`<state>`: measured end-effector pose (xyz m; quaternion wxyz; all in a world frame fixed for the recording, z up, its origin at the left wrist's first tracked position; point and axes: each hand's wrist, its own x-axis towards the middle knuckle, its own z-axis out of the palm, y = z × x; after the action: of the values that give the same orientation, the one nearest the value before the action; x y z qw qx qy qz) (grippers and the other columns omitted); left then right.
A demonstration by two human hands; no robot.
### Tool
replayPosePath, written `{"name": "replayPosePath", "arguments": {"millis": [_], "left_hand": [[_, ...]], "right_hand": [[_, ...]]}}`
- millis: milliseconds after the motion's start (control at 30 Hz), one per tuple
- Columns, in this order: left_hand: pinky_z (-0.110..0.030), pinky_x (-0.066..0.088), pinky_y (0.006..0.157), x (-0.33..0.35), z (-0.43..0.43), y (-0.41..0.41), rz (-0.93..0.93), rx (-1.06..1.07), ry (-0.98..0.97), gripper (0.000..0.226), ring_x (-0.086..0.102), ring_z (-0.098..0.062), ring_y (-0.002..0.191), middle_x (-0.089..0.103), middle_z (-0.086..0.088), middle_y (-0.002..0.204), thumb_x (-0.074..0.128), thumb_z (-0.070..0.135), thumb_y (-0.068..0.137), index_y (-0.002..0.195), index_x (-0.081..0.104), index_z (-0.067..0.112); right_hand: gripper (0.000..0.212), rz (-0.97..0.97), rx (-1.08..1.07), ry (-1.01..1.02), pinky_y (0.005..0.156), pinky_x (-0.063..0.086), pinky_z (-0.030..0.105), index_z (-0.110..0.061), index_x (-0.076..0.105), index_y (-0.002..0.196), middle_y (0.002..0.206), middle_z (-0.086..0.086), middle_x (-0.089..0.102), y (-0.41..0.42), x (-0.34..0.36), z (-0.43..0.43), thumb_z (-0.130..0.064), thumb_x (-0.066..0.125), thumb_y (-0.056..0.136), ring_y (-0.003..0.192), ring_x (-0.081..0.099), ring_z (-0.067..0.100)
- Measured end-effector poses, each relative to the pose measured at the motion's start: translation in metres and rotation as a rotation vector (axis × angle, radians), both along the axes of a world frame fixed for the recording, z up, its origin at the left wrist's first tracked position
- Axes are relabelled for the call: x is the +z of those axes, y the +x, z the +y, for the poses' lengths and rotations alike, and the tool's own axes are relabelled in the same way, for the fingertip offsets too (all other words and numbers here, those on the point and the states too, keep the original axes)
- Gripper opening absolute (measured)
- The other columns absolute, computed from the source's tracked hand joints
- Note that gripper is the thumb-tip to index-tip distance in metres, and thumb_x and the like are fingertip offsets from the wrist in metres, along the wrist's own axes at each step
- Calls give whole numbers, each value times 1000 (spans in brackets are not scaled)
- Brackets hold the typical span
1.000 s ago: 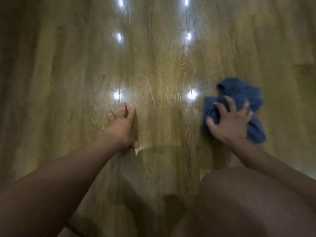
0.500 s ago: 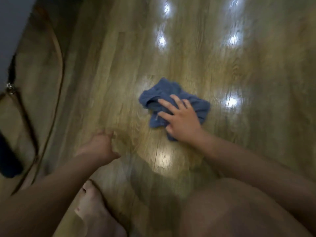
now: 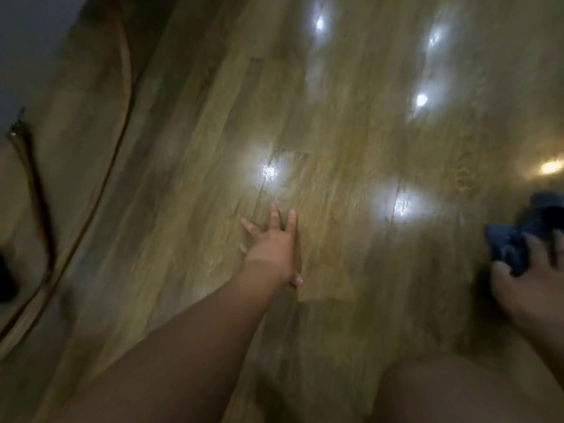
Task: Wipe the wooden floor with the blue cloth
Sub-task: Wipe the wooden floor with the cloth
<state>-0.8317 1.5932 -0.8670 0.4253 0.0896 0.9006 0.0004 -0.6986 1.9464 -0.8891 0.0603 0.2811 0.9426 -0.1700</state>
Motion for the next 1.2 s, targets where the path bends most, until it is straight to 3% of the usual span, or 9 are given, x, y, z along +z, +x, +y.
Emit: {"name": "replayPosePath", "arguments": {"millis": [67,167,300,467,667,800,933,1033,1200], "left_hand": [[-75,25,108,-3,0,-1,2,11,16,140,-22,-62,138,-41,0,156,89,39,68,153,-22,34],[-73,26,109,-9,-2,-1,-1,-7,9,139,-19,-64,138,-40,-2,157,87,42,70,153,-24,32],[-57,43,102,-7,-24,-33,124,-198,-12,127,18,-54,140,-8,-3,165,82,56,70,156,-8,32],[-77,26,106,9,-66,-148,82,-109,-97,142,-18,-61,141,-35,8,159,88,54,63,152,-22,41],[-84,18,102,-9,-63,-189,-19,-82,-21,163,-32,-63,133,-58,17,139,97,48,46,138,-38,54],[-83,26,99,-16,-67,-189,-13,-134,-3,164,-32,-67,129,-64,12,134,96,49,47,134,-44,50],[-82,29,98,-18,-69,-192,-11,-144,-3,164,-30,-69,128,-64,9,134,95,51,48,134,-45,48],[-82,28,99,-14,-68,-192,-24,-155,-15,163,-31,-68,128,-64,10,135,95,48,49,135,-44,48],[-82,28,99,-12,-70,-194,-31,-138,-14,162,-31,-65,131,-64,13,133,95,52,48,135,-42,51]], "right_hand": [[66,-189,-36,136,118,11,64,-34,31,150,165,-10,10,-21,-2,-57,-50,42,86,144,10,52],[63,-45,343,139,111,19,60,-32,54,140,160,-4,35,-102,-3,-151,-42,48,78,140,20,54],[59,-25,638,203,104,30,64,-29,66,130,151,-1,49,-158,-12,-184,-42,48,75,134,30,59],[58,50,864,208,98,34,63,-32,72,121,147,-2,54,-195,-24,-159,-46,49,69,128,37,59],[61,128,1088,214,97,32,59,-31,70,124,149,0,52,-272,-25,-125,-45,50,68,126,39,58],[67,107,910,268,101,34,65,-27,62,134,156,8,41,-385,-11,-113,-49,39,75,124,40,60],[64,-81,421,209,115,8,69,-41,32,147,165,-8,8,-500,-16,-157,-59,30,86,143,11,56],[68,-113,486,230,115,6,70,-39,33,149,166,-6,12,-493,-17,-174,-58,30,85,145,6,58],[62,96,980,213,102,31,68,-31,63,130,154,0,45,-331,-20,-181,-48,50,71,131,32,64]]}}
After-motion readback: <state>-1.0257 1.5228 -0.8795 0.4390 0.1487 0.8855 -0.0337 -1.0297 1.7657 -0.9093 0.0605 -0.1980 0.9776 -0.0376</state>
